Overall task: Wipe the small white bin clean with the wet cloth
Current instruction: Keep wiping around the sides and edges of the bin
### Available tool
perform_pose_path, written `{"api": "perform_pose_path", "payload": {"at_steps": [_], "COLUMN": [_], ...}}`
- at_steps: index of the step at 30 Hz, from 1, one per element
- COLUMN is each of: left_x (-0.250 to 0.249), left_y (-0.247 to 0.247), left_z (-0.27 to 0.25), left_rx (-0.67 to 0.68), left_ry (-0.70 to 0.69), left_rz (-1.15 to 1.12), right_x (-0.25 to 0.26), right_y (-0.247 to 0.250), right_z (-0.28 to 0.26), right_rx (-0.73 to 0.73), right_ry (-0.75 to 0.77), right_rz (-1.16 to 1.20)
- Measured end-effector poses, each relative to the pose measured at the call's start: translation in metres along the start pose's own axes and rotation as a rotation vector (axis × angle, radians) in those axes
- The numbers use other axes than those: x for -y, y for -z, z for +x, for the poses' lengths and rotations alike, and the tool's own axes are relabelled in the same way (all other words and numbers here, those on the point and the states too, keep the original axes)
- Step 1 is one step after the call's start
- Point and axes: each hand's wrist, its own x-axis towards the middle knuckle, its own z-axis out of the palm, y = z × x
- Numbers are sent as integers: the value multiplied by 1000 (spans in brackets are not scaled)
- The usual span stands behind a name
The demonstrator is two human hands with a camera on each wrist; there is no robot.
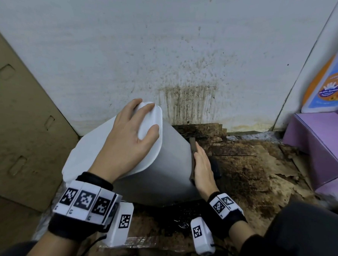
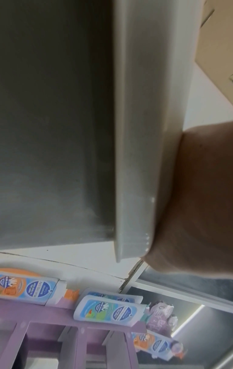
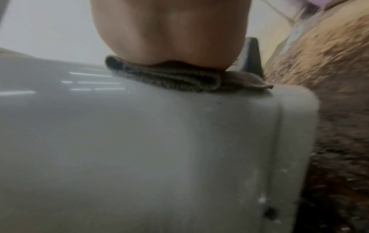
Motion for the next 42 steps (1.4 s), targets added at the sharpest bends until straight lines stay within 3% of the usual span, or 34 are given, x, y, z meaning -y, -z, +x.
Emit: {"api": "perform_pose_path", "payload": {"at_steps": [4, 9, 14, 21, 27, 33, 36, 42], "left_x": [-2, -5, -1, 8, -1, -15, -14, -11], "left_y": [-1, -6, -2, 4, -4, -14, -16, -13], "left_z": [-1, -1, -3, -5, -5, 2, 4, 8], "left_rx": [-14, -4, -7, -28, -30, -10, -21, -18], "left_ry": [-5, -30, -14, -1, -19, -30, -19, -8], "left_rz": [8, 24, 5, -18, 17, 32, 28, 5], "right_x": [34, 101, 80, 14, 21, 77, 98, 50], "right_y": [-17, -42, -31, 3, -1, -24, -35, -40], "right_z": [-5, -16, -20, 7, 8, -8, -23, -32], "right_rx": [-20, 126, 94, 35, 3, 23, 38, -227], "right_ry": [60, 272, 416, 32, 8, 130, 261, 491], "right_rz": [40, 228, 56, -80, -13, 262, 250, 33]}}
